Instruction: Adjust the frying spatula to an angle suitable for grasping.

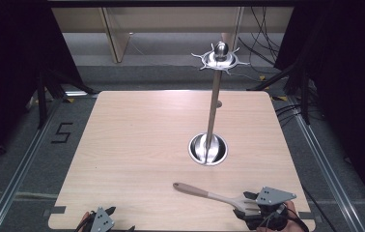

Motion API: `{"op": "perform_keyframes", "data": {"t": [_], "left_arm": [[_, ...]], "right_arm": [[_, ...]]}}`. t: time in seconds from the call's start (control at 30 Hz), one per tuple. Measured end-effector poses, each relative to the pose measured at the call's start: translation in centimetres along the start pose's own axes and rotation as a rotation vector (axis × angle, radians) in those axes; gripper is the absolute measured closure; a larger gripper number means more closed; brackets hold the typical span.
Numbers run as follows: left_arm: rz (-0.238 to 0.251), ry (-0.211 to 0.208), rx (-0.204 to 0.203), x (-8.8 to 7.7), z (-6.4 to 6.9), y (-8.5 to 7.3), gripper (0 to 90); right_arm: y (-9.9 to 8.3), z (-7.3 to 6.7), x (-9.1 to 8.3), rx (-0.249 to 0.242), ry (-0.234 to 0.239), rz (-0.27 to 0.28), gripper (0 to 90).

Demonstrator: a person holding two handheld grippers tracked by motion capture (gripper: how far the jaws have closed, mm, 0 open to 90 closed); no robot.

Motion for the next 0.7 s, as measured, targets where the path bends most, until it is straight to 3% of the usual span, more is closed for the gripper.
{"op": "perform_keyframes", "data": {"t": [0.1, 0.17, 0.2, 0.23, 0.27, 0.33, 0.37, 0.43, 0.47, 0.5, 0.57, 0.6, 0.63, 0.67, 0.7], "left_arm": [[-0.011, 0.001, 0.026, 0.0, -0.2, 0.0, 14.9], [0.000, -0.003, -0.024, 0.1, 0.2, -0.1, 14.9], [-0.008, 0.003, 0.014, 0.1, -0.1, 0.0, 14.9], [-0.008, 0.003, 0.014, 0.1, -0.1, 0.0, 14.9], [-0.002, -0.001, -0.064, 0.1, 0.4, -0.2, 14.9], [-0.006, 0.001, -0.082, 0.1, 0.5, -0.3, 14.9], [-0.005, -0.003, -0.070, 0.1, 0.4, -0.2, 14.9], [-0.008, 0.000, -0.015, 0.1, 0.0, -0.1, 14.9], [-0.008, 0.000, -0.015, 0.1, 0.0, -0.1, 14.9], [-0.005, -0.002, -0.073, 0.1, 0.4, -0.2, 14.9], [-0.007, -0.006, -0.077, 0.1, 0.4, -0.2, 14.9], [-0.005, -0.005, -0.038, 0.1, 0.1, -0.1, 14.9], [-0.005, -0.005, -0.038, 0.1, 0.1, -0.1, 14.9], [-0.005, 0.000, -0.078, 0.1, 0.4, -0.2, 14.9], [-0.005, 0.000, -0.078, 0.1, 0.4, -0.2, 14.9]], "right_arm": [[0.1, -0.1, 0.1, -0.006, 0.006, 0.000, 30.8], [0.3, -0.2, 0.0, -0.008, 0.004, -0.004, 31.3], [0.6, -0.3, 0.1, -0.003, 0.012, -0.012, 31.7], [0.7, -0.2, 0.1, -0.015, 0.009, -0.012, 31.9], [0.9, -0.3, 0.2, -0.014, 0.010, -0.013, 32.6], [1.3, -0.2, 0.3, -0.025, 0.015, -0.025, 33.5], [1.6, -0.4, 0.4, -0.005, 0.021, -0.038, 33.6], [2.1, -0.1, 0.7, -0.025, 0.022, -0.043, 34.6], [2.4, -0.2, 0.9, -0.010, 0.028, -0.056, 34.6], [2.4, -0.2, 0.9, -0.010, 0.028, -0.056, 35.8], [3.2, -0.2, 1.3, -0.041, 0.050, -0.067, 38.3], [3.5, -0.3, 1.5, -0.035, 0.054, -0.076, 39.3], [3.5, -0.3, 1.5, -0.035, 0.054, -0.076, 39.3], [4.0, -0.3, 1.8, -0.041, 0.056, -0.096, 39.5], [4.0, -0.3, 1.8, -0.041, 0.056, -0.096, 39.5]]}}
Point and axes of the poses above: each handheld gripper's, and its own axes: x roughly forward along the jaws, y roughly out of its top, z roughly to its right, the point moved 3 cm from there along x, roughly forward along the jaws, and after that the axes turned 5 degrees about -x, right-handed, at the moved point
